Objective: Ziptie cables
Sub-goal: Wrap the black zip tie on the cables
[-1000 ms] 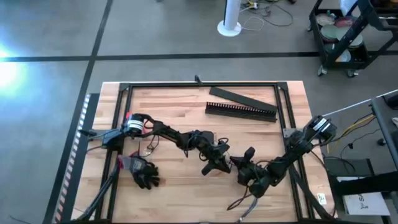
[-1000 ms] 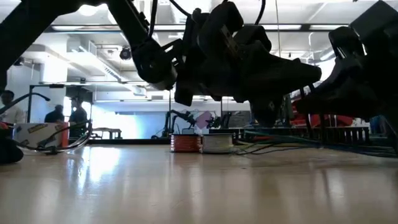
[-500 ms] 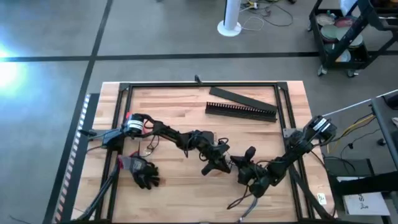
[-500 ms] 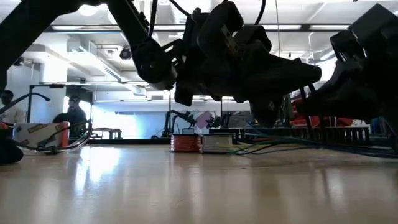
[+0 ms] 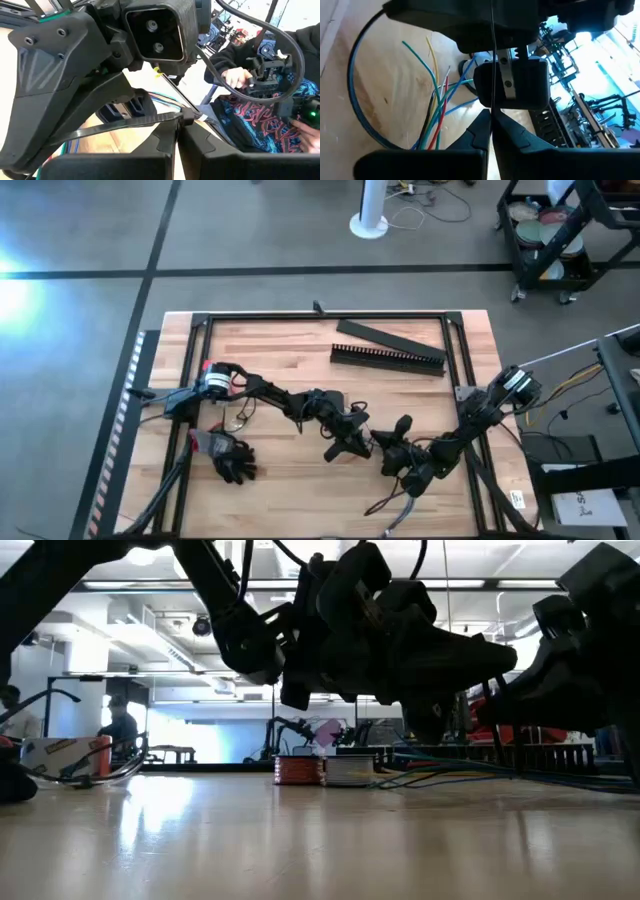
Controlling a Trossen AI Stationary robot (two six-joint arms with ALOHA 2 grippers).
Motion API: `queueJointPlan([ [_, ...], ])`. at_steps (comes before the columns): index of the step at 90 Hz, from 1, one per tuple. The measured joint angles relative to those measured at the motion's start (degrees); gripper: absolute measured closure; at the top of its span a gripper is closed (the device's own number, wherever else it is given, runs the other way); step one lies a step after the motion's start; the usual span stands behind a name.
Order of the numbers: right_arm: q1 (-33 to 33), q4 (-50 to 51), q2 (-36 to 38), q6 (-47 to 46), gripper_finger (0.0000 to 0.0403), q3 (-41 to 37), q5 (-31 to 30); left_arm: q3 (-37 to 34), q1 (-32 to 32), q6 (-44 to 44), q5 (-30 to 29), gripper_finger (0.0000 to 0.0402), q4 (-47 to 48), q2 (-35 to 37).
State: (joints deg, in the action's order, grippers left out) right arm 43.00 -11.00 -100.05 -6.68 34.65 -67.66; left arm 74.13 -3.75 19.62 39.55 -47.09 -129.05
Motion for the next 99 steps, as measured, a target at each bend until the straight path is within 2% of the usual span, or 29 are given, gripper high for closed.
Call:
queueJointPlan([
  [14, 0.0, 0.0, 0.1, -0.4, 0.0403, 0.0, 0.0, 0.0, 0.0, 0.0, 0.0, 0.0402, 0.0, 0.0],
  [38, 0.6, 0.0, 0.1, 4.3, 0.0403, 0.0, 0.6, 0.0, 0.0, 0.0, 0.0, 0.0402, 0.0, 0.0],
  [99, 0.5, -0.1, 0.1, 2.8, 0.0403, 0.0, 0.1, 0.0, -0.2, 0.4, 0.0, 0.0402, -0.4, 0.0],
])
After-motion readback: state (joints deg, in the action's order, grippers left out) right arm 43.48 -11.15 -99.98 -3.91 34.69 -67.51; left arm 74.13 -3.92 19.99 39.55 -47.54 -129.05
